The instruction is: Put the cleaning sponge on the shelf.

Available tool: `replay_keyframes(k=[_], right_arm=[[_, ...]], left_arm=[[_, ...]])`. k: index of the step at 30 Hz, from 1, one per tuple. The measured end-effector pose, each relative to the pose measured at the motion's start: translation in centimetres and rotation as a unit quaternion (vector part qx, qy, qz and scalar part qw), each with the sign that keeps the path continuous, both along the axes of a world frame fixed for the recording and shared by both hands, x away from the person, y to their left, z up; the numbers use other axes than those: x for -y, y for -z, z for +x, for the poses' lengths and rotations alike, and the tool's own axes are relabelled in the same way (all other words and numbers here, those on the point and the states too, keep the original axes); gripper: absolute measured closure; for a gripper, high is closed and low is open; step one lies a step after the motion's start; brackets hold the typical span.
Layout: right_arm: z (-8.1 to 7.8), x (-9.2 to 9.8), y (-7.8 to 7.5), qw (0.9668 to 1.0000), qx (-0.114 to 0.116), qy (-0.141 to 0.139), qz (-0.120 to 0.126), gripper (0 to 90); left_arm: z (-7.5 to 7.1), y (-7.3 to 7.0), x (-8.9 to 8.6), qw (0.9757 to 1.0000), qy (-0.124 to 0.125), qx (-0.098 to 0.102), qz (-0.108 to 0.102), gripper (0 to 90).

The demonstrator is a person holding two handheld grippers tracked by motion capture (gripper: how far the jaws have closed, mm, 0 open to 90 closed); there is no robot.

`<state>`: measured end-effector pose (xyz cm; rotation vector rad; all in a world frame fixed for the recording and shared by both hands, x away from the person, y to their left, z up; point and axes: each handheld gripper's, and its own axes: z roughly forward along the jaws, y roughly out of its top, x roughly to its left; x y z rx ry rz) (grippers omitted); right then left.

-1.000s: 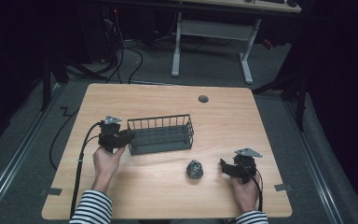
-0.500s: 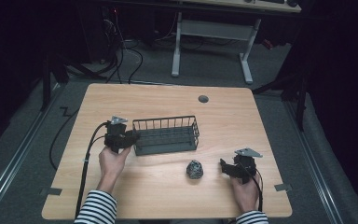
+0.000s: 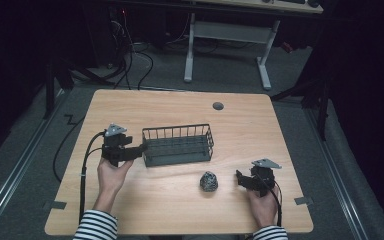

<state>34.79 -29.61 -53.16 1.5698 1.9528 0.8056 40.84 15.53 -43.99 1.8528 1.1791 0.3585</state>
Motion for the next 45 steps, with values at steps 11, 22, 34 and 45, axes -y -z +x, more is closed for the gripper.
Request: replay_keyframes(k=[11,22,34,45], right_arm=[[0.0,0.0,0.0,1.0,0.0,-0.001,-0.001,22.6],[0.0,0.0,0.0,1.0,0.0,0.0,-0.001,22.7],[0.0,0.0,0.0,1.0,0.001,0.0,0.0,23.3],[0.0,0.0,0.0,1.0,0.002,-0.003,0.0,24.0]], left_arm=[[-2.0,0.5,-2.6,0.9999,-0.009,0.012,0.006,30.9],[-3.9,2.6,-5.1,0.9994,-0.025,-0.003,0.025,30.5],[-4.7,5.9,-6.9,0.9979,-0.049,-0.025,0.033,29.5],[-4.5,8.5,-7.4,0.9952,-0.075,-0.04,0.048,29.6]])
